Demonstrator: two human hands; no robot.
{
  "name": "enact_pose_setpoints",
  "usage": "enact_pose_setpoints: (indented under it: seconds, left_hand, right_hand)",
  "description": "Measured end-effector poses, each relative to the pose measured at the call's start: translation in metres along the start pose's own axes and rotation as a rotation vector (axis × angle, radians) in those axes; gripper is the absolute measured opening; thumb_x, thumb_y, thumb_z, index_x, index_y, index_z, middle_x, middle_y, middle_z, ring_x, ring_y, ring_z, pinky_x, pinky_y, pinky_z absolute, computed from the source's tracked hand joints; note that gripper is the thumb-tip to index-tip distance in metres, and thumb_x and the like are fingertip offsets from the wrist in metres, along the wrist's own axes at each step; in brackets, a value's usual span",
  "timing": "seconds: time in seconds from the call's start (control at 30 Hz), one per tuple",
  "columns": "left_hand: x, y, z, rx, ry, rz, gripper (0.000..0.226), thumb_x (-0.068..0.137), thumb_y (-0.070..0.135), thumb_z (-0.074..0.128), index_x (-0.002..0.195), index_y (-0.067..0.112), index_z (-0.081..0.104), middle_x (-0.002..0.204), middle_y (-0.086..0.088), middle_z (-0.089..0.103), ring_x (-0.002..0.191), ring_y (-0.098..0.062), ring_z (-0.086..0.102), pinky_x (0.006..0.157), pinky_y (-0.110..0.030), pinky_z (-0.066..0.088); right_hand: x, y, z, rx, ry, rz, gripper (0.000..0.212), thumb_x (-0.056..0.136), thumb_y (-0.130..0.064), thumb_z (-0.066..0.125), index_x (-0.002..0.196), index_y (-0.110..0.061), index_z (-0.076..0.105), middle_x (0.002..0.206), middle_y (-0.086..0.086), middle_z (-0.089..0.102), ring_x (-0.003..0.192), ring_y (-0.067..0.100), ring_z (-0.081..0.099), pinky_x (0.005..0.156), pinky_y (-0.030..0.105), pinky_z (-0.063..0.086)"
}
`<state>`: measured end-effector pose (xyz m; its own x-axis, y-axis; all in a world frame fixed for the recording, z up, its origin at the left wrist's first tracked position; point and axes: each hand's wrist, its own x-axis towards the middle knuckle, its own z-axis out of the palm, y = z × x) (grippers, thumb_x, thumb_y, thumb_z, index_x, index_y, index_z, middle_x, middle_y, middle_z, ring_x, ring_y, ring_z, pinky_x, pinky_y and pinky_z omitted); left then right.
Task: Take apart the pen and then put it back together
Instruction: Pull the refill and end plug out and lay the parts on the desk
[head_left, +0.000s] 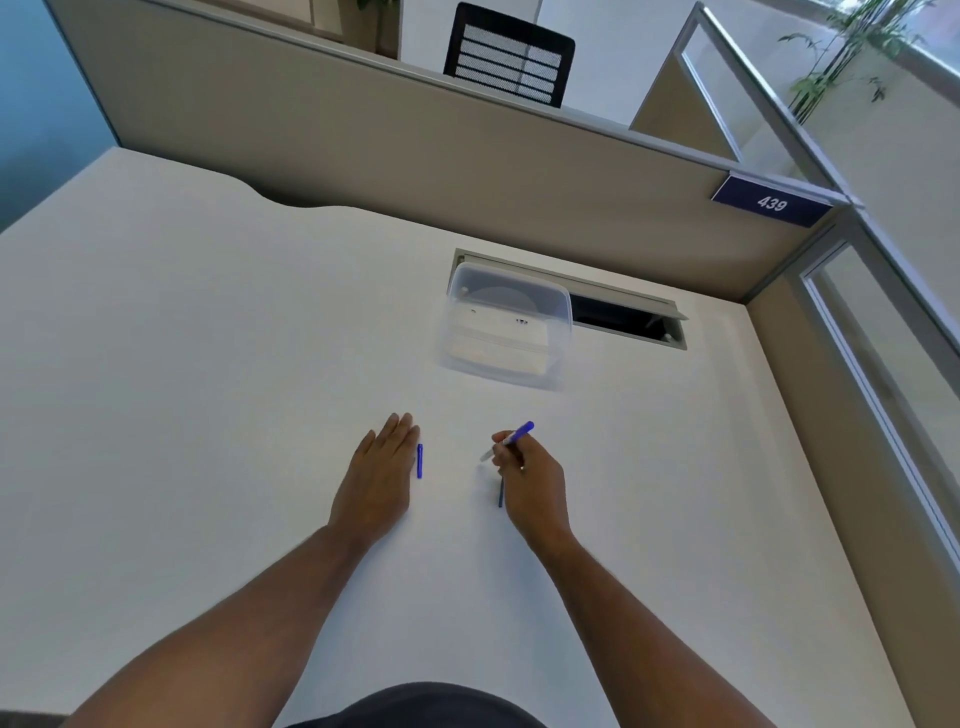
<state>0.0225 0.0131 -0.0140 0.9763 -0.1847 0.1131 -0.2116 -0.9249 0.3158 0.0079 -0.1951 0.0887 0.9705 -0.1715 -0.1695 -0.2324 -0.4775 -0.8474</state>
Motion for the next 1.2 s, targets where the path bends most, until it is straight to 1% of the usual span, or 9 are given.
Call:
enact_pose_setpoints:
  seconds: [0.17, 0.23, 0.3, 0.47, 0.67, 0.77, 0.87, 0.97, 1.2]
  left_hand:
    - [-0.002, 0.005, -0.002, 0.012, -0.024, -0.014, 0.055, 0.089, 0.001, 0.044, 0.143, 0.006, 0.050, 0.156, -0.009, 0.047, 0.147, -0.025, 0.041, 0.115, -0.044, 0.037]
    - [-0.003, 0.005, -0.002, 0.020, -0.026, -0.013, 0.054, 0.091, 0.002, 0.043, 0.144, 0.006, 0.049, 0.157, -0.009, 0.046, 0.148, -0.025, 0.040, 0.116, -0.044, 0.036]
    - [-0.003, 0.005, -0.003, 0.023, -0.028, -0.007, 0.053, 0.092, 0.007, 0.035, 0.143, 0.006, 0.050, 0.156, -0.009, 0.046, 0.147, -0.025, 0.041, 0.116, -0.044, 0.037]
    - [-0.002, 0.003, -0.002, 0.006, -0.053, -0.016, 0.052, 0.093, 0.006, 0.044, 0.145, 0.007, 0.048, 0.158, -0.008, 0.044, 0.149, -0.023, 0.038, 0.118, -0.043, 0.035]
    - [-0.003, 0.004, -0.004, -0.013, -0.042, -0.018, 0.051, 0.094, 0.008, 0.040, 0.144, 0.007, 0.050, 0.157, -0.008, 0.045, 0.148, -0.023, 0.039, 0.118, -0.043, 0.035]
    - [-0.003, 0.003, -0.002, -0.018, -0.041, -0.018, 0.050, 0.095, 0.009, 0.039, 0.145, 0.008, 0.049, 0.158, -0.007, 0.044, 0.149, -0.022, 0.037, 0.119, -0.042, 0.033]
    - [-0.003, 0.002, -0.001, -0.027, -0.041, -0.023, 0.051, 0.097, 0.012, 0.032, 0.146, 0.008, 0.048, 0.159, -0.007, 0.043, 0.150, -0.022, 0.036, 0.120, -0.041, 0.030]
    - [-0.002, 0.004, -0.003, -0.023, -0.049, -0.021, 0.058, 0.094, 0.014, 0.024, 0.146, 0.006, 0.048, 0.159, -0.008, 0.043, 0.149, -0.023, 0.037, 0.119, -0.043, 0.032]
    - [-0.001, 0.002, 0.000, -0.035, -0.057, -0.031, 0.057, 0.098, 0.018, 0.021, 0.148, 0.007, 0.046, 0.160, -0.006, 0.041, 0.150, -0.022, 0.035, 0.120, -0.042, 0.030]
  right_hand:
    - [0.004, -0.004, 0.003, -0.031, 0.089, -0.026, 0.015, 0.102, -0.012, 0.051, 0.098, -0.011, 0.065, 0.108, -0.020, 0.066, 0.099, 0.003, 0.065, 0.090, 0.030, 0.053]
    - [0.007, -0.003, 0.006, -0.083, 0.044, 0.007, 0.018, 0.102, -0.015, 0.047, 0.097, -0.014, 0.064, 0.101, -0.019, 0.067, 0.091, 0.010, 0.066, 0.084, 0.042, 0.059]
    - [0.010, -0.002, 0.006, -0.140, 0.009, 0.041, 0.022, 0.100, -0.016, 0.043, 0.093, -0.016, 0.064, 0.092, -0.012, 0.068, 0.086, 0.016, 0.065, 0.077, 0.048, 0.060]
    - [0.012, -0.009, 0.004, -0.137, 0.103, -0.009, 0.020, 0.104, -0.018, 0.044, 0.098, -0.014, 0.063, 0.097, -0.011, 0.068, 0.092, 0.010, 0.063, 0.079, 0.027, 0.047]
    - [0.009, -0.006, 0.004, -0.135, 0.196, -0.088, 0.016, 0.105, -0.021, 0.046, 0.100, -0.021, 0.061, 0.093, -0.013, 0.063, 0.084, 0.015, 0.063, 0.079, 0.033, 0.053]
    - [0.007, -0.007, 0.000, -0.148, 0.235, -0.155, 0.017, 0.104, -0.020, 0.048, 0.099, -0.014, 0.063, 0.085, -0.008, 0.064, 0.072, 0.014, 0.057, 0.068, 0.028, 0.047]
    - [0.004, -0.011, -0.004, -0.132, 0.295, -0.210, 0.019, 0.102, -0.020, 0.051, 0.091, -0.009, 0.061, 0.075, -0.004, 0.062, 0.061, 0.015, 0.050, 0.059, 0.029, 0.044]
    - [0.000, -0.019, -0.009, -0.100, 0.333, -0.239, 0.018, 0.102, -0.019, 0.053, 0.087, -0.013, 0.061, 0.068, -0.005, 0.059, 0.055, 0.011, 0.047, 0.056, 0.026, 0.040]
    - [-0.007, -0.039, -0.020, 0.001, 0.389, -0.286, 0.020, 0.102, -0.013, 0.054, 0.086, -0.023, 0.059, 0.063, -0.016, 0.055, 0.054, 0.007, 0.049, 0.054, 0.014, 0.035]
